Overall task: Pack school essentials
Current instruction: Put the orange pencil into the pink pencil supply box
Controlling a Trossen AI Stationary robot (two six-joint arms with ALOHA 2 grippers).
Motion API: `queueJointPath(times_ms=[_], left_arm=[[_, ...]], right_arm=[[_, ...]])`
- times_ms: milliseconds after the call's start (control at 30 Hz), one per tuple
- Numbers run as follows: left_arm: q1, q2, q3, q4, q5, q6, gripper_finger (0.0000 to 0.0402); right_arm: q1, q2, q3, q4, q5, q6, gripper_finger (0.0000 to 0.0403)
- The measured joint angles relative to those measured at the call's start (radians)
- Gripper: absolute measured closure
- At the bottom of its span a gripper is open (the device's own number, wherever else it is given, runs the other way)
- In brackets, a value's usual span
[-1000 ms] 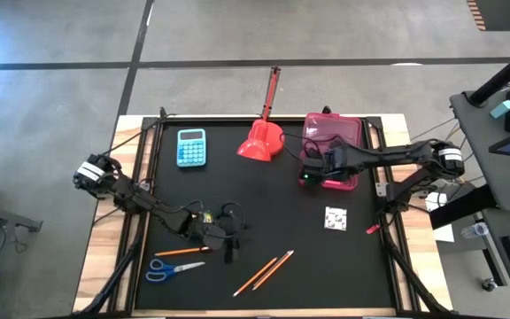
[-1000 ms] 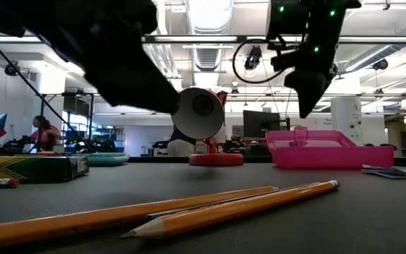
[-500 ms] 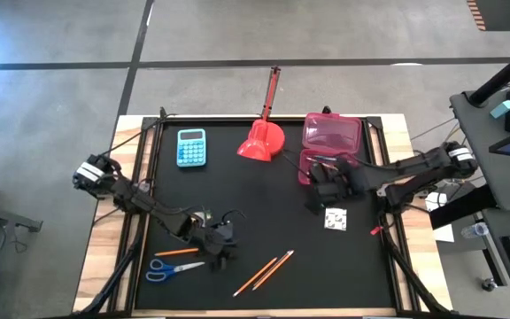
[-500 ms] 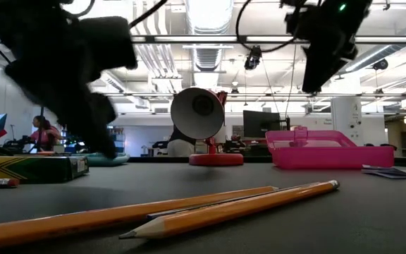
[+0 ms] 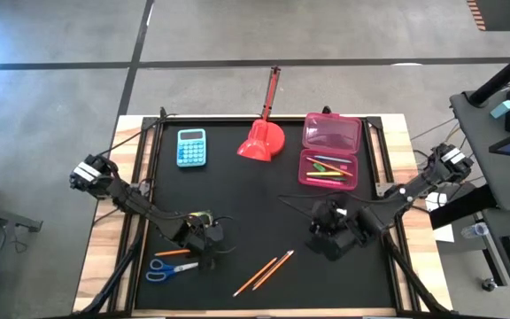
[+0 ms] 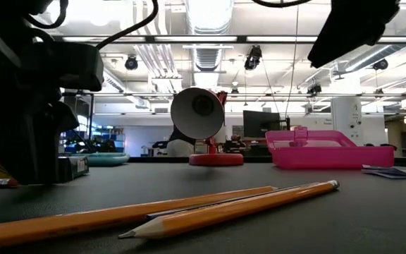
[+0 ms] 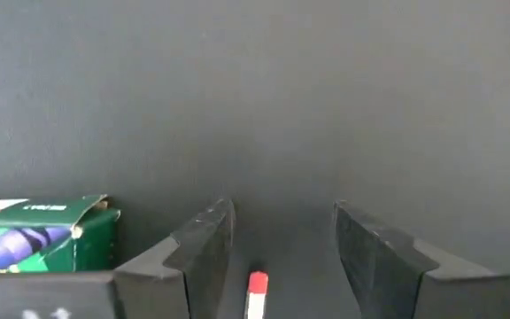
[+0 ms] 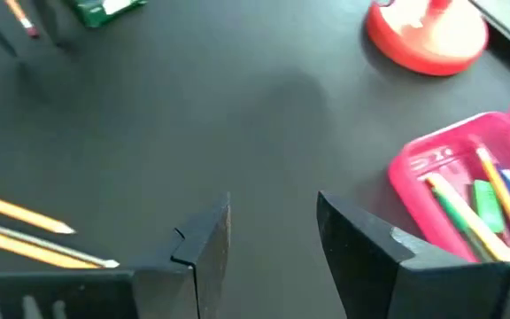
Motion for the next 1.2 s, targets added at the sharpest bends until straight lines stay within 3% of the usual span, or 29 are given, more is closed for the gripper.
queueJointPath(times_ms=[467,800,967,1200], left_arm=[[-0.053,-0.044,-0.003,-0.251,0.007,-0.036,0.0219],[-0.064,-0.044,-0.005,-0.265,0.003,-0.036,0.0222],[-0.064,-0.043,-0.006,-0.268,0.003,-0.032,0.0253],[-0.064,-0.042,-0.007,-0.269,0.004,-0.032,0.0327]], right_arm=[[0.031,0.062,0.0,0.013,0.008,0.093,0.0241],[0.031,0.062,0.0,0.021,0.009,0.092,0.0241],[0.031,0.062,0.0,0.022,0.013,0.082,0.0241],[0.031,0.062,0.0,0.023,0.014,0.08,0.0241]])
